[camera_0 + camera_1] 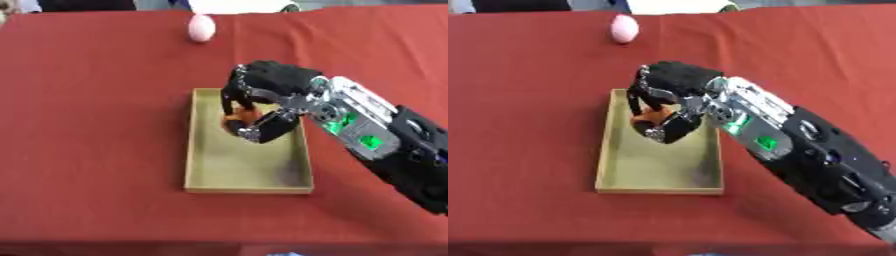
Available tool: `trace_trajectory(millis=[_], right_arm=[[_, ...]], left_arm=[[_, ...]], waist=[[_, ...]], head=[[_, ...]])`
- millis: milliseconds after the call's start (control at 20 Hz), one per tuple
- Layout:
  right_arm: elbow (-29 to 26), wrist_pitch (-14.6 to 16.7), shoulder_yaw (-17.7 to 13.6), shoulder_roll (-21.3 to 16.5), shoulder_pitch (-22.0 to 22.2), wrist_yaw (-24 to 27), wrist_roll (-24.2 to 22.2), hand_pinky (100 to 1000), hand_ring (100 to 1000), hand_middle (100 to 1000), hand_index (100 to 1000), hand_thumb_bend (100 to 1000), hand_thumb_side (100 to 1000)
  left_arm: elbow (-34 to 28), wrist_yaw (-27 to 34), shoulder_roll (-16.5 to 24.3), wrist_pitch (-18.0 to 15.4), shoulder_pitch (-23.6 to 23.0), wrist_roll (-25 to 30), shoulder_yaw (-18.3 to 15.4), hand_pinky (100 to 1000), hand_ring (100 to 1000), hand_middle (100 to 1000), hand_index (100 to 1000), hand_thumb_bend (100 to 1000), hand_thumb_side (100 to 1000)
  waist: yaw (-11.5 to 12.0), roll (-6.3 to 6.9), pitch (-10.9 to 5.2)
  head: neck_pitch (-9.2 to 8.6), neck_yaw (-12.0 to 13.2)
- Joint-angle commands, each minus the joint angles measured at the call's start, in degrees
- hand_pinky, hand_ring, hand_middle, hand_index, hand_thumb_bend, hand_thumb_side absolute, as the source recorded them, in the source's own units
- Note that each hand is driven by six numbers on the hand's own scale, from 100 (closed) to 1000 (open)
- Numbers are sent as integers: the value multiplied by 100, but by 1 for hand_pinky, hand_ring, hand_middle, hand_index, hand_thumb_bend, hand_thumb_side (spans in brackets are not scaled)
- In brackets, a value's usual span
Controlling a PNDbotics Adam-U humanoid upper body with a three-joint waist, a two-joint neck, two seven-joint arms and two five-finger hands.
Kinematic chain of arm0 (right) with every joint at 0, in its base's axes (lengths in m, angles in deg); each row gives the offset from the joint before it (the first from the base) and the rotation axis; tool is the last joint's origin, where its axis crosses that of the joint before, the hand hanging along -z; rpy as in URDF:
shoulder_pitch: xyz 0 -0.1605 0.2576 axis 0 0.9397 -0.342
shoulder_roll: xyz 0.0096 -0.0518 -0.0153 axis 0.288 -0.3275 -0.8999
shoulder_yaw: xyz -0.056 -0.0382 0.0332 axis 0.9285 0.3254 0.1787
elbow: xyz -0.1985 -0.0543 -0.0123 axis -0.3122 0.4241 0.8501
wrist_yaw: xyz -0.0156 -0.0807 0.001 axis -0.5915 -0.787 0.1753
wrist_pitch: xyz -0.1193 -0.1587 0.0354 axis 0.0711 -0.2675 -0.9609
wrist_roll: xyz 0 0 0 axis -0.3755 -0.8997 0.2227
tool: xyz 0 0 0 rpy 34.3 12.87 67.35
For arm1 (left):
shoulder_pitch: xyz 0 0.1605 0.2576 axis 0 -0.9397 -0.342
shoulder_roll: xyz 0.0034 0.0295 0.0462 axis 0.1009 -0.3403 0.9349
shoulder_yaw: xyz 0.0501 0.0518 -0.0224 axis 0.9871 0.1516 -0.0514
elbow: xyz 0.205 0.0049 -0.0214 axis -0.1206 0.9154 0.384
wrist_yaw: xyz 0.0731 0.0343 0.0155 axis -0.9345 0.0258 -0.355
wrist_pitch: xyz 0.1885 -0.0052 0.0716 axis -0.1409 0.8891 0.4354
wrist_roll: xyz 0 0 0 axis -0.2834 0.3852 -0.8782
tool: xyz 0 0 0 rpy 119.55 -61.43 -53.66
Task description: Pick up objects on the table and place them in the box.
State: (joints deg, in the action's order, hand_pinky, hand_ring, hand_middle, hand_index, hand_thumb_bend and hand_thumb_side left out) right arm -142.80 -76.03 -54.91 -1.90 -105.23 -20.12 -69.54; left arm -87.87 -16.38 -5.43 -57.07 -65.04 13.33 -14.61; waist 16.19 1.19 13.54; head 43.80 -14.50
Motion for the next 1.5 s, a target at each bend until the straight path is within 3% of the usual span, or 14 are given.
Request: trace_trajectory(millis=[50, 300, 550, 800, 1250, 1350, 1500], right_arm=[[127, 79, 19, 8, -17, -105, 137, 637, 673, 318, 501, 100, 100], [399, 261, 2, 30, 73, -252, 320, 664, 697, 365, 547, 100, 130], [297, 405, -124, -73, 139, -428, 388, 707, 776, 531, 710, 298, 226], [-77, 346, -295, -223, 171, -715, 195, 750, 825, 638, 811, 393, 259], [-787, 59, -679, -501, 180, -726, 229, 750, 822, 602, 804, 400, 294], [-1020, -95, -912, -638, 185, -552, 441, 730, 815, 568, 774, 390, 373], [-1098, -300, -1373, -840, 284, -71, 1228, 696, 813, 531, 728, 360, 521]], left_arm=[[-92, 20, 100, -14, 57, 12, -29, 797, 747, 651, 787, 218, 438], [-92, 28, 77, -22, 52, 27, -22, 797, 746, 650, 786, 216, 442], [-92, 25, 62, -21, 43, 29, -23, 798, 745, 649, 786, 213, 442], [-92, 26, 55, -20, 37, 29, -22, 798, 745, 649, 786, 213, 442], [-92, 46, 73, -25, 33, 41, -16, 798, 746, 650, 786, 216, 440], [-92, 62, 87, -24, 51, 62, 6, 798, 745, 649, 786, 214, 442], [-92, 111, 120, -12, 99, 123, 68, 799, 744, 648, 786, 207, 448]], waist=[[23, 21, -70], [34, 24, -54], [24, 36, -37], [8, 57, -32], [-18, 85, -61], [-55, 85, -59], [-119, 92, -36]], head=[[32, -24], [24, -35], [-25, -49], [-24, -60], [-28, -38], [-48, 4], [-102, 116]])
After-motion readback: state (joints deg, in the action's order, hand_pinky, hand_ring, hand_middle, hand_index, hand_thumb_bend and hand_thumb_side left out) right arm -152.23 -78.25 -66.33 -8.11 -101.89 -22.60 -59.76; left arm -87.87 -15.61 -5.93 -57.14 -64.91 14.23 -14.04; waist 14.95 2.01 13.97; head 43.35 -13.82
